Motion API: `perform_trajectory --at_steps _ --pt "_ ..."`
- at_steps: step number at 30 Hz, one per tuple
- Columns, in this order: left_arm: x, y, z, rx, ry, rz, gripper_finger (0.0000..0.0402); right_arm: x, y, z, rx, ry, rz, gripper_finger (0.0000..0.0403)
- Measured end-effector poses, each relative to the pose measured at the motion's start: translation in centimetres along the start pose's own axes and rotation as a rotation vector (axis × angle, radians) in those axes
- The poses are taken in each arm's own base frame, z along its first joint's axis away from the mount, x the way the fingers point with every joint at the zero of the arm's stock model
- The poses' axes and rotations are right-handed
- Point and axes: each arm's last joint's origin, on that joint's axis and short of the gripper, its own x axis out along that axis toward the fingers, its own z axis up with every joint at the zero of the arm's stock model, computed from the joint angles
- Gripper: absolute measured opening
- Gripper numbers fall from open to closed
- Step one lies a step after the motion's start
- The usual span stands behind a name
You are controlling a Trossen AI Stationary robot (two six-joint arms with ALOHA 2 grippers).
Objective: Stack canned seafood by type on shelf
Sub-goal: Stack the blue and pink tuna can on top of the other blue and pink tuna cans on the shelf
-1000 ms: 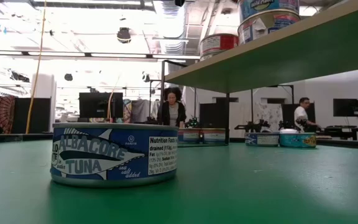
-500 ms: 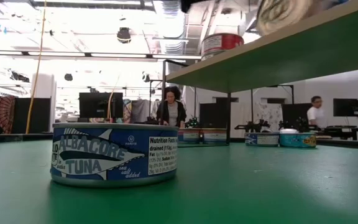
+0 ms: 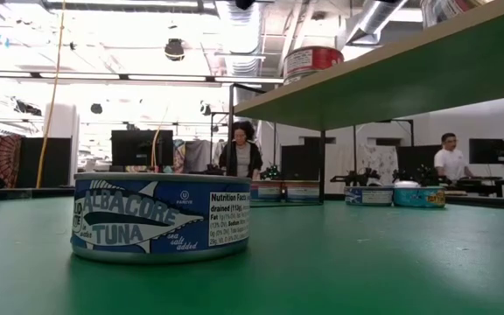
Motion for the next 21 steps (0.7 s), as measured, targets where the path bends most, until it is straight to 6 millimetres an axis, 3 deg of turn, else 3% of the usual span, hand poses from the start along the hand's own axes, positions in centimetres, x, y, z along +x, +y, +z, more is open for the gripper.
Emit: perform_trajectory --at_steps 8,15,21 --pt "4.1 -2.4 -1.8 -0.091 -0.027 0.046 0.0282 -0.2 0.2 0.2 -0.003 -0.045 -0.012 0.0045" --pt "6.8 -3.4 -2.7 -0.052 -0.071 0.055 0.0293 -2.7 -0.8 -0.1 0.093 -0.111 -0.04 0.0096" --pt "9.0 -3.7 -2.8 -0.091 -0.16 0.021 0.0298 -4.7 -1.2 -2.1 0.152 -0.044 -0.081 0.0163"
